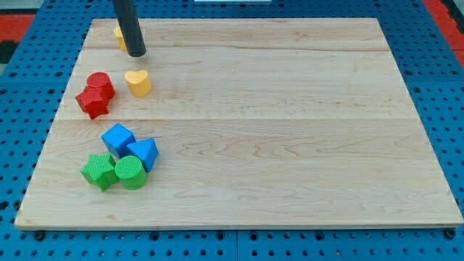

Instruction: Move the red star towards the top center of the board

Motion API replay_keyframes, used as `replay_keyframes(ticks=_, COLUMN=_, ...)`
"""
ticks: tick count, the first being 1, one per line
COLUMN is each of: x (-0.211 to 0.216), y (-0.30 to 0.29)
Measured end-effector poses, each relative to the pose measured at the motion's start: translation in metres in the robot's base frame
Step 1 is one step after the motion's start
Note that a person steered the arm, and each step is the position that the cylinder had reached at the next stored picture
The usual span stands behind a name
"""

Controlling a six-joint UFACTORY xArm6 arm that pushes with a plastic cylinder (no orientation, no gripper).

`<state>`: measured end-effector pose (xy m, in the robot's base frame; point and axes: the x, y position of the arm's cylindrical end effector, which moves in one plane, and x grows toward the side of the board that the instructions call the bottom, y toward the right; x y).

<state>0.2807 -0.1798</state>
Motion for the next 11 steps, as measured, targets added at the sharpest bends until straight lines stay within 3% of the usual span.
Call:
replay_keyframes(ticks=1, x=-0.018, y=-0.017)
replay_keyframes(ticks=3, x=0.008, y=0.036)
replay_keyframes(ticks=6, x=0.094, y=-0.098)
replay_keyframes(ticks=8, x=0.135, y=-0.045)
replay_keyframes(ticks=9, x=0.161, y=-0.072)
replay_keyframes(ticks=11, x=0.125, y=0.052)
